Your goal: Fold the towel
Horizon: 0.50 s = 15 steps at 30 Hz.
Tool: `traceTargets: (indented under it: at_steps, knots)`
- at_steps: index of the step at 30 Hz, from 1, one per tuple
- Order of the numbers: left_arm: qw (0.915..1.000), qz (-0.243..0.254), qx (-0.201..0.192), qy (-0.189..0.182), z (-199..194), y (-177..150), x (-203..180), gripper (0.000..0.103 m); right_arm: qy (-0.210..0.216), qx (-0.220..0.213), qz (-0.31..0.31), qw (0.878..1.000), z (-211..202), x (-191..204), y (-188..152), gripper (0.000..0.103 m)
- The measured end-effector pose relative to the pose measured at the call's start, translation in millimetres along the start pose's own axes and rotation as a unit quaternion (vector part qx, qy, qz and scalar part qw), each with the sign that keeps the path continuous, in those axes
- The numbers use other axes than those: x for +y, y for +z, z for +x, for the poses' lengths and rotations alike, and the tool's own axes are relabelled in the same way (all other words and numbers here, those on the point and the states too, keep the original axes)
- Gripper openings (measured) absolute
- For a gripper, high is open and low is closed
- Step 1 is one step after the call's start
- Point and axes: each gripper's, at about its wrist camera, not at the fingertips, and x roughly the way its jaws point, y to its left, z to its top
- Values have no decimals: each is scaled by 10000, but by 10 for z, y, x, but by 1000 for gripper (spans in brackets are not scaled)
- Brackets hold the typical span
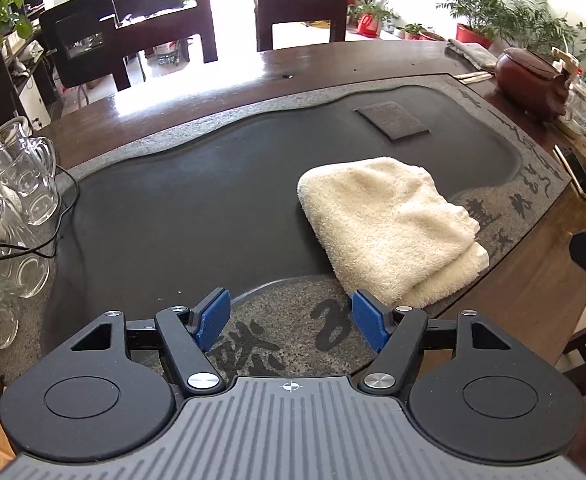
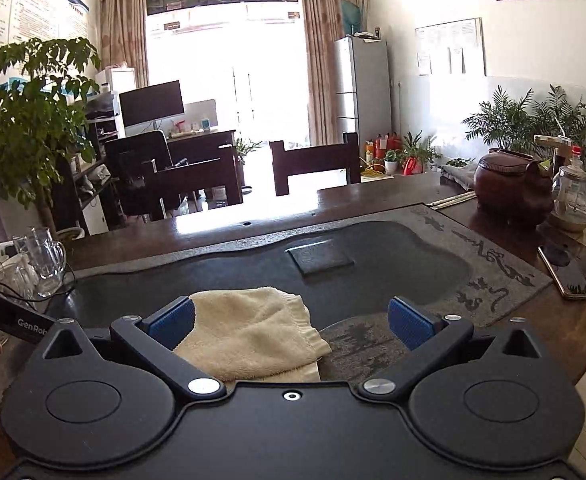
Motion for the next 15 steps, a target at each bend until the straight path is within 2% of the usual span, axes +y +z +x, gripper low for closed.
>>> traceTargets:
  at_steps: [15]
  knots:
    - [10000,-21,14,68,42,-43,18,69,-97,205,89,9997,52,10,-89,103]
